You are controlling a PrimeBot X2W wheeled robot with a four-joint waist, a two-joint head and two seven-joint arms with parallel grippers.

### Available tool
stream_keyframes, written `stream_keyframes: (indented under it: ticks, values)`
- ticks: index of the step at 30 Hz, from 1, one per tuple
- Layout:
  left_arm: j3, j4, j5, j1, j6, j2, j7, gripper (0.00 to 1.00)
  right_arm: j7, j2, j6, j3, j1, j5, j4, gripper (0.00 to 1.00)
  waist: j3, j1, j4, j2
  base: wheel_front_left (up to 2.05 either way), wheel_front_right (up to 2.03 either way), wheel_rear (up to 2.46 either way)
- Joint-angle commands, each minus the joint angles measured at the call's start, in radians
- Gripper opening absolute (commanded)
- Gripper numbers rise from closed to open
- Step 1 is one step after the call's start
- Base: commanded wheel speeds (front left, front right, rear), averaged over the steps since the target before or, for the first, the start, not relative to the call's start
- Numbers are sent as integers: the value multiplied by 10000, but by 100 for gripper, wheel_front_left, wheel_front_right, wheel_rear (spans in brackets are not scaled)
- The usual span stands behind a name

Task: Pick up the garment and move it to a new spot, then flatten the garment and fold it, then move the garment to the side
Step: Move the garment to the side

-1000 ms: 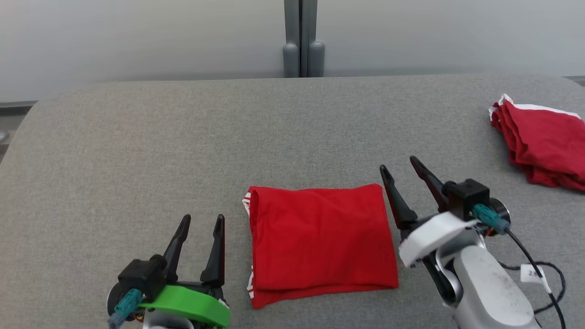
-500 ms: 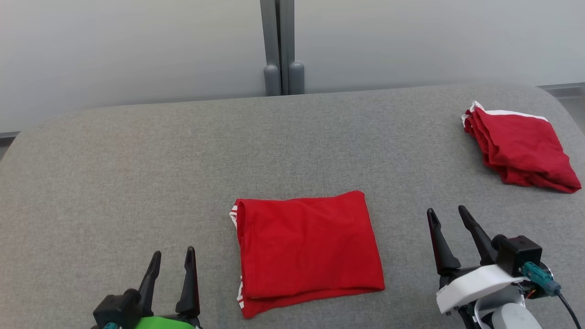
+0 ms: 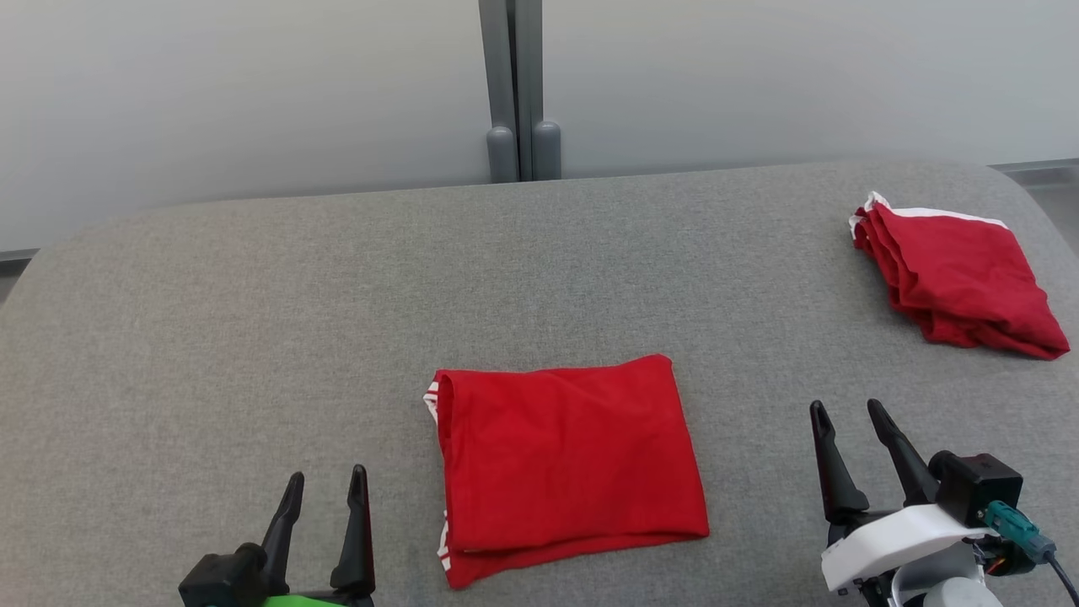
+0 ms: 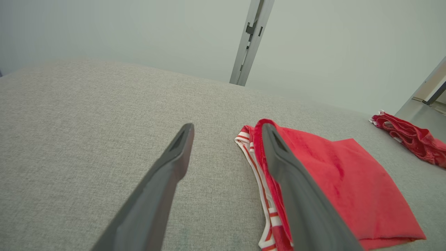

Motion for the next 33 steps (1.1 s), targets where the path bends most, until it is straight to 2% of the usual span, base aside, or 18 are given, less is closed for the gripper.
stream_keyframes:
  ticks: [1, 14, 20, 26, 33]
  values:
    - [-10, -8, 62, 97, -26, 0, -29, 100, -40, -35, -7, -35, 4, -24, 47, 100, 3, 0, 6, 0, 0, 0, 0]
    - [-157, 15, 18, -33, -28, 0, -29, 100, -40, -35, -7, 197, -227, -162, 205, 100, 10, 0, 92, 0, 0, 0, 0]
    - [-167, 45, 103, -120, -29, 1, -29, 100, -40, -35, -7, 467, -791, -754, 351, 100, 47, 0, 145, 0, 0, 0, 0]
    - [-284, 148, 164, -207, -30, 2, -29, 100, 116, -37, -7, 730, -1652, -1170, 1386, 100, 33, 0, 380, 0, 0, 0, 0]
    - [-385, 202, 111, -208, -31, 3, -29, 100, 1158, -34, -7, 965, -2491, -1126, 2747, 100, 79, 0, 868, 0, 0, 0, 0]
